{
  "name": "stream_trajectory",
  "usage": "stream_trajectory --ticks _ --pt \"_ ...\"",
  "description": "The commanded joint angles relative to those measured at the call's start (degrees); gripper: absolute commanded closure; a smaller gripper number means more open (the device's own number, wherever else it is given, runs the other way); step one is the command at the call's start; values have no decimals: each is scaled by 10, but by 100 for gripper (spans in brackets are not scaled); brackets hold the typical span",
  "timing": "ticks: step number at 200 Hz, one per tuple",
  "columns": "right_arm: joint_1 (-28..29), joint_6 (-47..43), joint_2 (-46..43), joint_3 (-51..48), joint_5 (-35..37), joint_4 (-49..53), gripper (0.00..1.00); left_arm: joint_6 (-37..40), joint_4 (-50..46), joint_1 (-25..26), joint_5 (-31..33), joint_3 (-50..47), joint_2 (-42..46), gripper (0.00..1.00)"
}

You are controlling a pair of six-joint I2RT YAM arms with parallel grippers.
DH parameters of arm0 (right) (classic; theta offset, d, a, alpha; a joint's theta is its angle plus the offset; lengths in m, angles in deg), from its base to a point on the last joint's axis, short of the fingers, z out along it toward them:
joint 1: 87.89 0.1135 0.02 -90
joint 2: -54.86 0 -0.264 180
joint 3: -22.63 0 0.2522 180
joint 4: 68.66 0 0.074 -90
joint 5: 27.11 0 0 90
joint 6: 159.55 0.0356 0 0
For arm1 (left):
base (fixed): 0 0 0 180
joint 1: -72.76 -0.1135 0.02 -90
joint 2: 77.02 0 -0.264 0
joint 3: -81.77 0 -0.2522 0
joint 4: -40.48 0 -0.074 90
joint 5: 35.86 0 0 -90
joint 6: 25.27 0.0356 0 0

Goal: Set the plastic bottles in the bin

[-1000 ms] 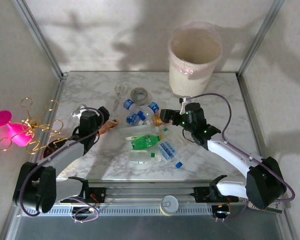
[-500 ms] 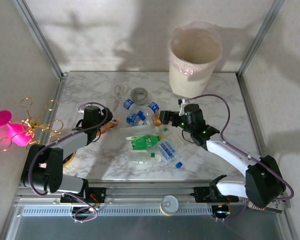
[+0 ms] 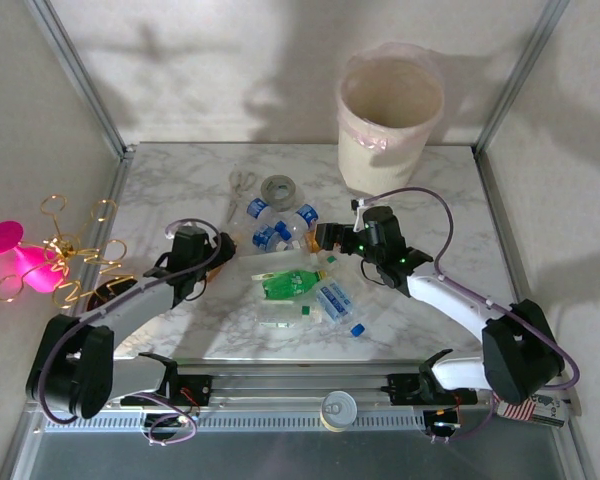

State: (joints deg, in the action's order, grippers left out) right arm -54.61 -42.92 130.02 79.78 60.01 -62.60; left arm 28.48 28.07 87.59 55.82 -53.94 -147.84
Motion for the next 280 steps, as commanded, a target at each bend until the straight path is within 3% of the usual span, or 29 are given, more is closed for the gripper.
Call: stream_trajectory --ticks 1,60,123,143,203,248,280 --pt "5 -1 7 17 -8 -15 1 -13 -34 8 14 -17 9 0" --pt "5 2 -9 7 8 -11 1 -1 -55 29 32 -22 -7 1" --pt "5 5 -15 0 4 -8 1 5 -15 28 79 -12 -50 3" --pt "5 5 -23 -2 8 -2 1 6 -5 29 69 -4 -70 10" --pt "5 4 -19 3 6 12 1 6 11 30 64 -9 -67 44" --pt "5 4 -20 5 -39 -17 1 28 17 36 57 -13 36 50" --pt "5 14 -25 19 -89 -28 1 51 82 67 -8 -16 129 52"
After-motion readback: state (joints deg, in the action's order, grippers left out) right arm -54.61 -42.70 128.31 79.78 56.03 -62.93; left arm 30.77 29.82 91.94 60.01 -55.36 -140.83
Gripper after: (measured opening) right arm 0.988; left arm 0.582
